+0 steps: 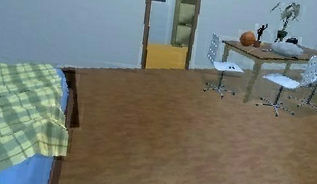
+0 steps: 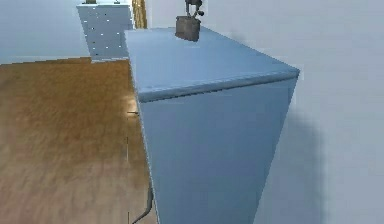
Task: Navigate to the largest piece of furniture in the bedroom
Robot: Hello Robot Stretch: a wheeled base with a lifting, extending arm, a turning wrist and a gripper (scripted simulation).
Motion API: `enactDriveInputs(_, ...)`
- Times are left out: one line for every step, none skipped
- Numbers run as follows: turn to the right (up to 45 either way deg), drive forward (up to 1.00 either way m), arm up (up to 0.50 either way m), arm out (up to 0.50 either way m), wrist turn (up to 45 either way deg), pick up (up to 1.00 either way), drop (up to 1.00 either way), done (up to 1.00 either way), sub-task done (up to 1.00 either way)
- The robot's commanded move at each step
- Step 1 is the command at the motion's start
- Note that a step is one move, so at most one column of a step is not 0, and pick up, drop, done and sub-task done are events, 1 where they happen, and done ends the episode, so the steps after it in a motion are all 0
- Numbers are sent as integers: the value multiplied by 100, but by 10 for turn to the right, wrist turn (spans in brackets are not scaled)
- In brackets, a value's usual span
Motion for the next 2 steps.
enactDriveInputs(0, 30, 0, 0, 0, 0, 0, 0, 0)
enactDriveInputs(150, 0, 0, 0, 0, 0, 0, 0, 0)
